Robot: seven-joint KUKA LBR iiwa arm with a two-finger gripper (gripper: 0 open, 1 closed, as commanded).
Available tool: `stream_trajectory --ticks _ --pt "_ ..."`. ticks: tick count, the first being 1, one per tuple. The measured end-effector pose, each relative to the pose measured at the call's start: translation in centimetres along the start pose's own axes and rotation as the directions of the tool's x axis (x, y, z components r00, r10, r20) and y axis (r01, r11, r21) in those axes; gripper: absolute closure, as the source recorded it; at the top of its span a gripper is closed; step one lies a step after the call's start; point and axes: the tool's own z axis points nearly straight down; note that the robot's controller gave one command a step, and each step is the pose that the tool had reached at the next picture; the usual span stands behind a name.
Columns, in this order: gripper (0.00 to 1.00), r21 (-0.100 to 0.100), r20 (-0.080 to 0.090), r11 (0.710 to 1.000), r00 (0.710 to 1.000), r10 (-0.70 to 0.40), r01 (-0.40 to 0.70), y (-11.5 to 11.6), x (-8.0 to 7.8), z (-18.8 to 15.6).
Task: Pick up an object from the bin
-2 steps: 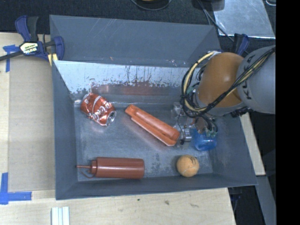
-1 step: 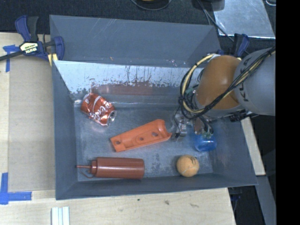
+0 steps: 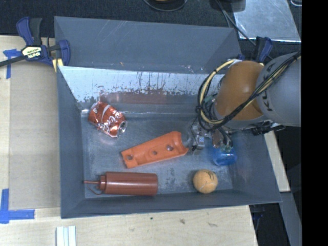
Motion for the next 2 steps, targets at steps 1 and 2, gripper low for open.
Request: stream_trajectory --ticks 1,2 --pt "1.0 -0.001 0.009 1.0 1.0 -0.005 0.005 0.3 -0.3 -8.1" --pt "0.0 0.0 0.003 1.0 1.0 0.013 -0.013 2.6 -1.0 -3.2"
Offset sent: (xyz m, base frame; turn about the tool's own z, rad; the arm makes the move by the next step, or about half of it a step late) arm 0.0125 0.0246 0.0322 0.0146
